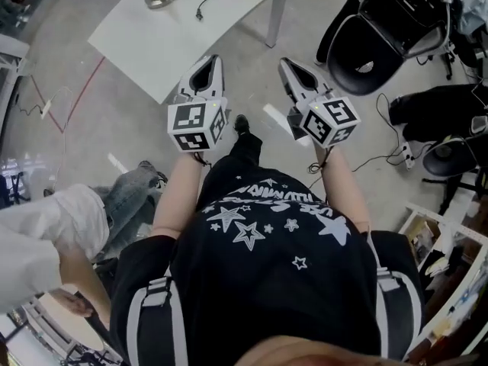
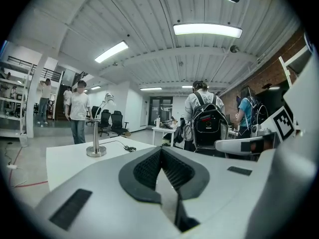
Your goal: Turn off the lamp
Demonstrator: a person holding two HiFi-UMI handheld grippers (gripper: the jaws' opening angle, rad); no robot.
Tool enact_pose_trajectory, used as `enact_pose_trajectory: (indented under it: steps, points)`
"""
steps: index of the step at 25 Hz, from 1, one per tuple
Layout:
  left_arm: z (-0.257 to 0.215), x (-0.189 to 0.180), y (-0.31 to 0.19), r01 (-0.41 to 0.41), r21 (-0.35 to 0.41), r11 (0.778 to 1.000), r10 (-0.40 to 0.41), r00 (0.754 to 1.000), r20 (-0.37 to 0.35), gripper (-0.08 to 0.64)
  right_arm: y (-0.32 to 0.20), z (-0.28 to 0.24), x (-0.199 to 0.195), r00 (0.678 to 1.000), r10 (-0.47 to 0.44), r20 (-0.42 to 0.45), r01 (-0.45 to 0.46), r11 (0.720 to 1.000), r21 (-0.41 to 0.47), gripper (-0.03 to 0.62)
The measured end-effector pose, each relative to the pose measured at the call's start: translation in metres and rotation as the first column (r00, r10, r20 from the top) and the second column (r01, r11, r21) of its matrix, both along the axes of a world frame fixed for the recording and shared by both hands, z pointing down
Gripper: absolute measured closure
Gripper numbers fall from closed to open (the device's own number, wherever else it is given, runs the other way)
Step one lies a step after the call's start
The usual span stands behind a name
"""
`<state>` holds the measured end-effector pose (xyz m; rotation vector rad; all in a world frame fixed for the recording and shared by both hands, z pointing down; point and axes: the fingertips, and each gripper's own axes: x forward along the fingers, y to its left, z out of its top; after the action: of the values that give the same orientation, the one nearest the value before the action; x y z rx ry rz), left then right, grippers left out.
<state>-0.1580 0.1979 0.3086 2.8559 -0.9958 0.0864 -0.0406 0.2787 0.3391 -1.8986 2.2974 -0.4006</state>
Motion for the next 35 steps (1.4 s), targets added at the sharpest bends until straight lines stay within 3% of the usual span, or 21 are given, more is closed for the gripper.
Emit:
enact_pose_trajectory:
  steps: [8, 14, 20, 27, 35]
  points:
    - [0.003, 0.017, -0.085, -0.002, -0.025, 1.0, 0.002, 1.0, -0.021, 0.551, -0.095, -0.004, 0.022, 1.0, 0.003, -0.015, -0.003, 1.0, -0.024, 0.589]
    - [0.014, 0.008, -0.139, 0.011, -0.079, 0.997, -0.013, 1.0, -0.025, 0.551, -0.166, -0.008, 0.013, 0.999, -0.029, -0.028, 0.028, 0.998, -0.051, 0.589]
    - [0.023, 0.018, -0.188, 0.003, -0.085, 0.996, -0.004, 1.0, -0.016, 0.551, -0.219, -0.003, 0.017, 0.999, -0.04, -0.029, 0.039, 0.997, -0.064, 0.589]
    - [0.023, 0.031, -0.237, -0.01, -0.09, 0.996, 0.009, 1.0, -0.014, 0.551, -0.263, -0.003, 0.037, 1.0, 0.001, -0.009, -0.001, 0.998, -0.06, 0.589]
    - [0.031, 0.063, -0.26, -0.017, -0.09, 0.996, 0.019, 0.999, 0.028, 0.551, -0.284, 0.016, 0.077, 0.999, 0.029, 0.045, -0.025, 0.997, -0.073, 0.589]
